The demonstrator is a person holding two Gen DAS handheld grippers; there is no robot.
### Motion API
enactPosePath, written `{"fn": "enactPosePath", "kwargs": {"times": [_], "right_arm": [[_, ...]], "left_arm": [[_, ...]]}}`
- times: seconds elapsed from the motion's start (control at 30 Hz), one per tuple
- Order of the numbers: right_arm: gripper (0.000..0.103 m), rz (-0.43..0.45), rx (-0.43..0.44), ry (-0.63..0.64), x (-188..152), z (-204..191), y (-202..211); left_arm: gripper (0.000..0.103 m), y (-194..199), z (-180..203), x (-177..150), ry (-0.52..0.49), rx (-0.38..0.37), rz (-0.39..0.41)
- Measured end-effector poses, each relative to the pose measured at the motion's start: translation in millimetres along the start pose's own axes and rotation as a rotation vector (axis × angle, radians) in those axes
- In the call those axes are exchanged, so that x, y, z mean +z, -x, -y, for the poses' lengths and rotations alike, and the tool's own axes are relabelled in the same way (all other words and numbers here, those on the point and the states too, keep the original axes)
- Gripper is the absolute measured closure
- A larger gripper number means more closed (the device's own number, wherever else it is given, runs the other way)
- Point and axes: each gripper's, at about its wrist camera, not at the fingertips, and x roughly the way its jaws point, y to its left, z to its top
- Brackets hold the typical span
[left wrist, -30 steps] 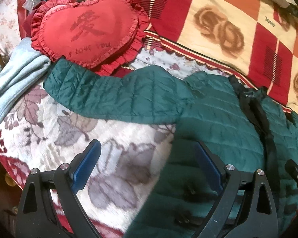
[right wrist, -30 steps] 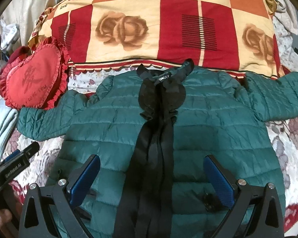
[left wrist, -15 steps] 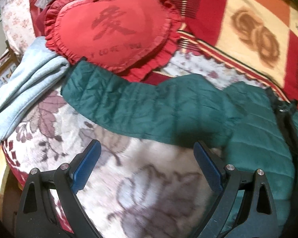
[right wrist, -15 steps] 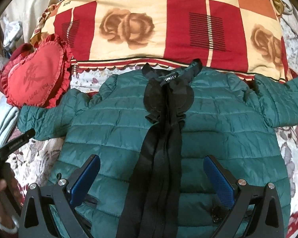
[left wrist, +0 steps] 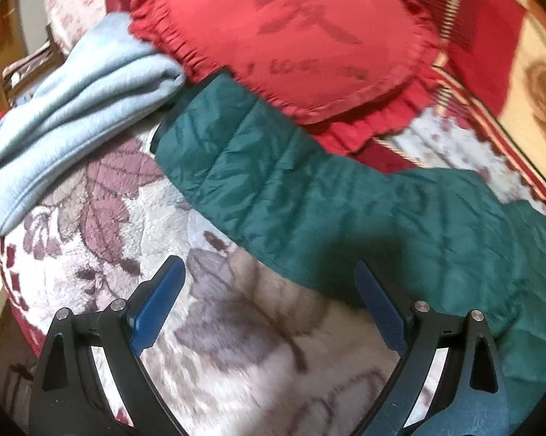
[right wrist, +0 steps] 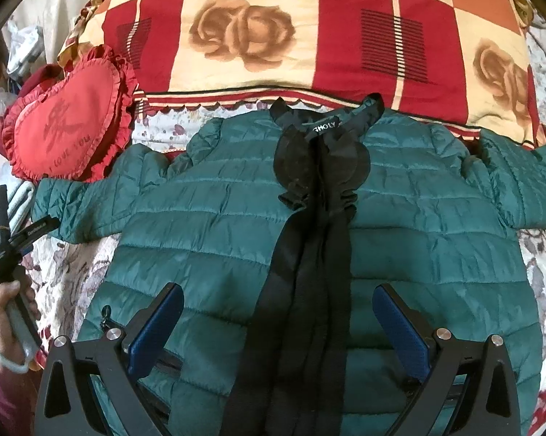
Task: Fold large clothes
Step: 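Move the left gripper over the jacket to the sleeve cuff nearest it, then close the left gripper on the green sleeve cuff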
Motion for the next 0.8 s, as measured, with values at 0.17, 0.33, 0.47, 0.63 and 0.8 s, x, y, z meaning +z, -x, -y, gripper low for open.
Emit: {"fn": "enactPosePath", "kwargs": {"times": [0.17,0.33,0.47,0.63,0.8], "right_arm": [[0.000,-0.033,0.008,-0.001,-3.0,0.6,-6.0],[0.000,-0.050,0.009,0.003,-3.2,-0.3,-9.5],[0.000,-0.051,0.015,0.015,-3.2,-3.4,-9.7],[0.000,-0.065,0.018,0.016,-3.4,-4.7,-14.3],[0.000,-0.081,0.018,0.006,-4.6,-2.1,-19.7]], "left_arm": [[0.008,-26.5,-23.1,14.4,0.091,0.021,0.007],[0.008,-48.0,-34.6,33.7,0.128,0.040,0.026],[0.008,-70.6,-40.8,46.7,0.180,0.036,-0.009],[0.008,-83.7,-43.5,53.8,0.211,0.026,-0.003],[0.035,-93.1,-42.0,62.3,0.214,-0.020,0.015]]}}
